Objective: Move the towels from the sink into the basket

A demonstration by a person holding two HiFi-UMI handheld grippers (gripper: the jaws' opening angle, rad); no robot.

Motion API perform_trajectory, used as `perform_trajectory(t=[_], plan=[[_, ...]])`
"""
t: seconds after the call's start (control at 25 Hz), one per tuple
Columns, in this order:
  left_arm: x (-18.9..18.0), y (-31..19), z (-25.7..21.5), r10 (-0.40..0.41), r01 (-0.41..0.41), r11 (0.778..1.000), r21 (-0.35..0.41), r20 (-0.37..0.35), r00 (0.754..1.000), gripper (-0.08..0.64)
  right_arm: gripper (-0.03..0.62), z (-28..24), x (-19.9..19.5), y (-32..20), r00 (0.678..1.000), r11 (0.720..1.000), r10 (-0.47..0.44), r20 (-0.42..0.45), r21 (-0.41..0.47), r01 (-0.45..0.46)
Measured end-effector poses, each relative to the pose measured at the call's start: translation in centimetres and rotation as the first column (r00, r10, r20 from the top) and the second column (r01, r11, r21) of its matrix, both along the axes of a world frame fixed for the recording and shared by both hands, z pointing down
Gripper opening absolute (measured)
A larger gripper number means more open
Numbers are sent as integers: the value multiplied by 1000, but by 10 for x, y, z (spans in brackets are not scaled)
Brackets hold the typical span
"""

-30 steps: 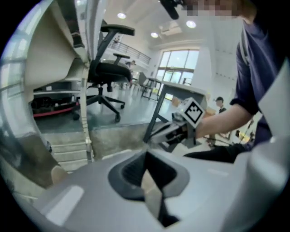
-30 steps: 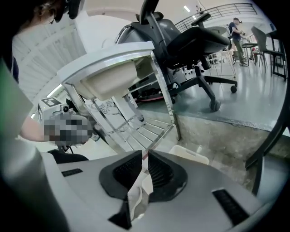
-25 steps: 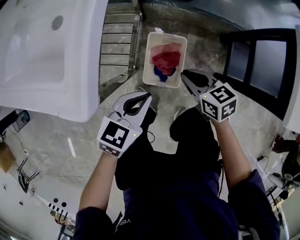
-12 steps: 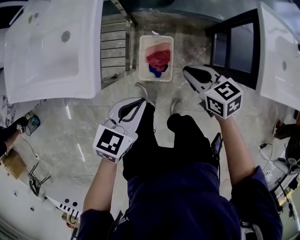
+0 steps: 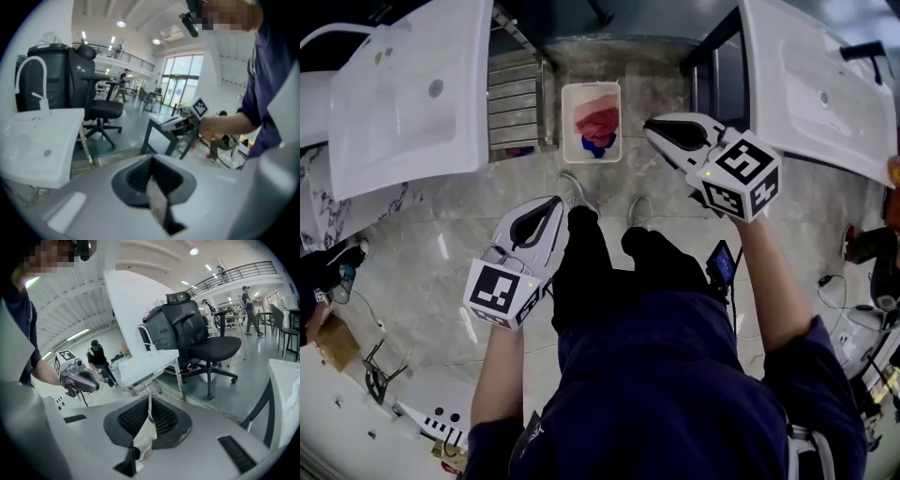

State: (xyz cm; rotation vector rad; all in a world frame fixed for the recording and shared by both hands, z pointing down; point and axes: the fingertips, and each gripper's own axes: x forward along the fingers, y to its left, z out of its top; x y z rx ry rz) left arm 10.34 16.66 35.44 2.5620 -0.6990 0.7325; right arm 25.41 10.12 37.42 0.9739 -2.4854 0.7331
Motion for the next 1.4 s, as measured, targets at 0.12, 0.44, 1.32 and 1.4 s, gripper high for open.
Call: perform_trajectory(t=[0.12,0.44,1.32,1.4], plan=[[7,10,-15,-11,11,1000,-5,-5,1000,3,25,-18,13,13,1000,1000,5,15,5,-5],[26,5,-59,46,-45,998,47,-31,998,3,25,-62,39,25,993,994,103,64,17,-104],[-118,-49,-139,170,-134,968,212,-162,972,3,23,-154,-134,16,960,956,246,137,127,-263],[-135,-50,-144,169,-130,968,216,-174,970,3,23,-166,-155,15,959,954,243,143,146,-263]])
